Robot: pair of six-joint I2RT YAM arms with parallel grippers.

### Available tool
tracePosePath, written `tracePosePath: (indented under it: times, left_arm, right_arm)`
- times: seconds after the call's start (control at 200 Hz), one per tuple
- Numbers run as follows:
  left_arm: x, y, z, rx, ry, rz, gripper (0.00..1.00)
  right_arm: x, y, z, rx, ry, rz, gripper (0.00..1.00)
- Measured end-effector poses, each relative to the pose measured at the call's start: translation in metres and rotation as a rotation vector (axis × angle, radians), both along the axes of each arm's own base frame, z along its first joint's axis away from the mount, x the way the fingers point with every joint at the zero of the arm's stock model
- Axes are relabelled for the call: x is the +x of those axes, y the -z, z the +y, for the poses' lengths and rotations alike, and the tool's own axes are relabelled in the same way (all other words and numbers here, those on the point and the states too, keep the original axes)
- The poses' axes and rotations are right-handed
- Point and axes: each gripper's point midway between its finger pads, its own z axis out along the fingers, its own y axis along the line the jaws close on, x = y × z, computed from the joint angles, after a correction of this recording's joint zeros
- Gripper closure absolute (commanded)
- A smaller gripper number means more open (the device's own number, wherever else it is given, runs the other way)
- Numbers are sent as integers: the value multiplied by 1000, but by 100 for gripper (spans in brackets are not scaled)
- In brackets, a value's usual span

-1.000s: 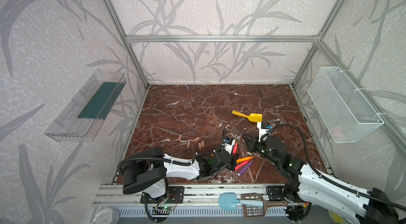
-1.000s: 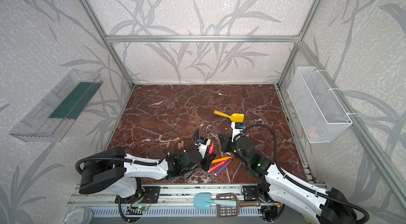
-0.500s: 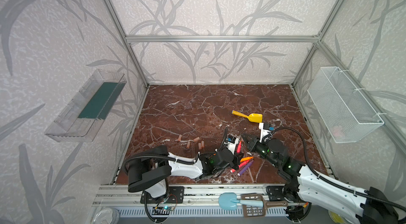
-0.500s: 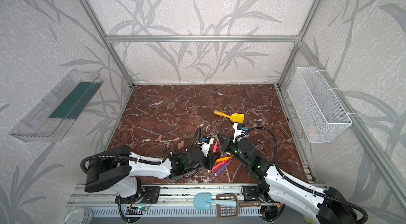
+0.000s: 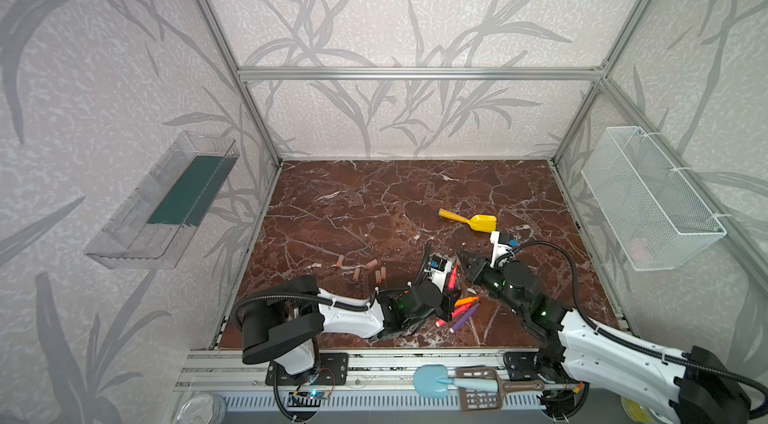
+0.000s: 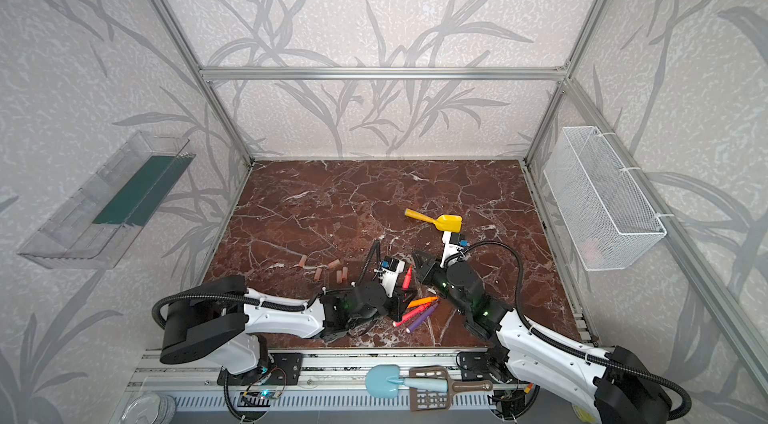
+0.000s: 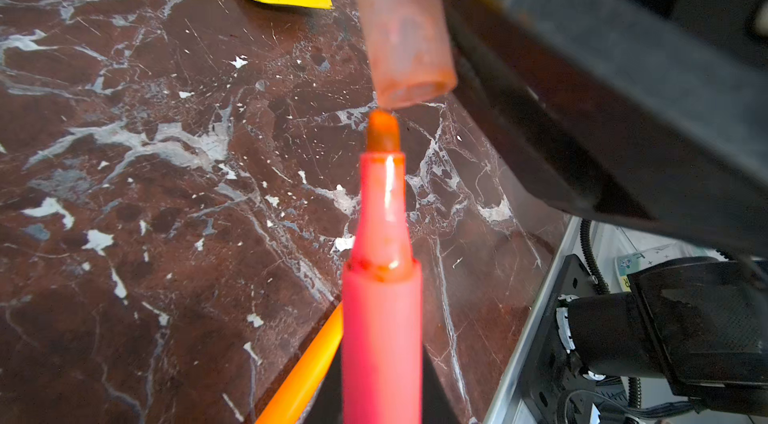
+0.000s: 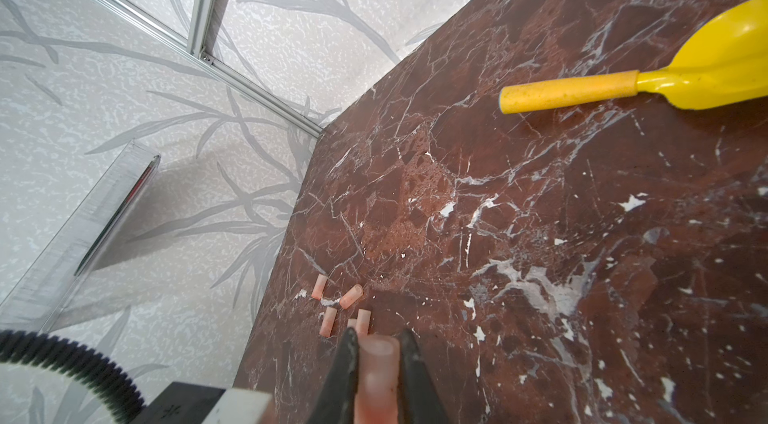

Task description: Insert the pens into the pen caps

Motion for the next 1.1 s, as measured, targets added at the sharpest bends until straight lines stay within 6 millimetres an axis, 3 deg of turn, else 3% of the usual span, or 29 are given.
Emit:
tracePosePath:
  times: [0.315, 1.1]
  left_arm:
    - [1, -4, -2, -12, -2, -7, 100]
    - [3, 1, -3, -7, -8, -10, 100]
  right_arm:
    - [3, 14, 4, -16, 3, 39, 97]
    - [2, -4, 1, 29, 11, -2, 95]
